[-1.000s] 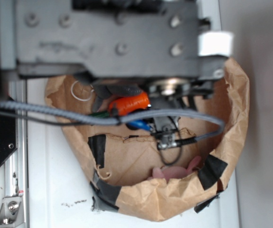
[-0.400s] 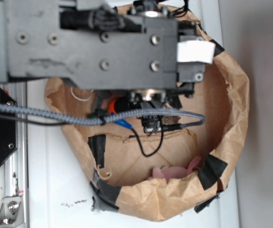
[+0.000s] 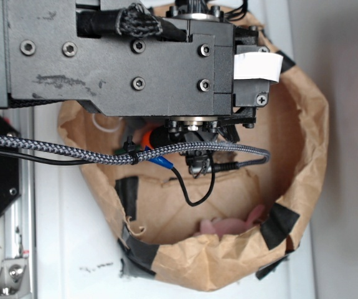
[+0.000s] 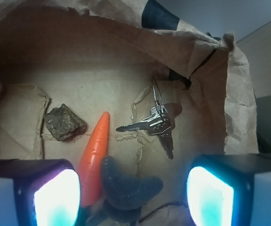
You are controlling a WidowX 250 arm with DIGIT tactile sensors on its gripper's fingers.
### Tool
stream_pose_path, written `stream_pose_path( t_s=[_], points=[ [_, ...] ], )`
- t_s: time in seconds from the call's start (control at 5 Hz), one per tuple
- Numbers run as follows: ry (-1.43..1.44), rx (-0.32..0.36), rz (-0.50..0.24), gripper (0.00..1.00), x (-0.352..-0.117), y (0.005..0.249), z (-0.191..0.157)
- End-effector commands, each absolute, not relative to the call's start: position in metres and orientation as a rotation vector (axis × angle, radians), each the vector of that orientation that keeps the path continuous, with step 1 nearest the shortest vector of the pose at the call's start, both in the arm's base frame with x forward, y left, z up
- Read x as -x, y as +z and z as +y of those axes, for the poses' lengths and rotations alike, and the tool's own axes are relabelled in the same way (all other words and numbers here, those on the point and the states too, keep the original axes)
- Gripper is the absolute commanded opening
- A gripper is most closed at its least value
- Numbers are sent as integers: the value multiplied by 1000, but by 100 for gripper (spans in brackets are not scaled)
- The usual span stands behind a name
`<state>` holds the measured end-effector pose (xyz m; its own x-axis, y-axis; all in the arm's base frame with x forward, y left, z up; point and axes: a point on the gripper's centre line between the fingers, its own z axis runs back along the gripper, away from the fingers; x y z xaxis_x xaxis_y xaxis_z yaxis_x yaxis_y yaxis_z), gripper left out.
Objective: Grab the silver keys.
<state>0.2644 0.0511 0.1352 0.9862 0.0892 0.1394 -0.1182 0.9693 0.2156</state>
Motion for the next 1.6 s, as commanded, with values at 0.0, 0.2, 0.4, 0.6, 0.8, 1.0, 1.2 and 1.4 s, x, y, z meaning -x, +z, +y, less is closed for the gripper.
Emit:
stream_pose_path(
  t_s=[0.0, 0.2, 0.4, 0.6, 0.8, 1.0, 1.2, 1.4],
  points=[
    [227, -218, -198, 100, -301, 95, 39],
    [246, -217, -202, 100, -302, 87, 41],
    [265, -194, -200, 100, -307, 90, 61],
    [257, -243, -222, 100, -312, 84, 86],
    [244, -285, -253, 100, -308, 86, 103],
    [233, -304, -252, 100, -305, 84, 109],
    [229, -292, -271, 100, -302, 88, 110],
    [233, -303, -271, 100, -302, 87, 111]
  ],
)
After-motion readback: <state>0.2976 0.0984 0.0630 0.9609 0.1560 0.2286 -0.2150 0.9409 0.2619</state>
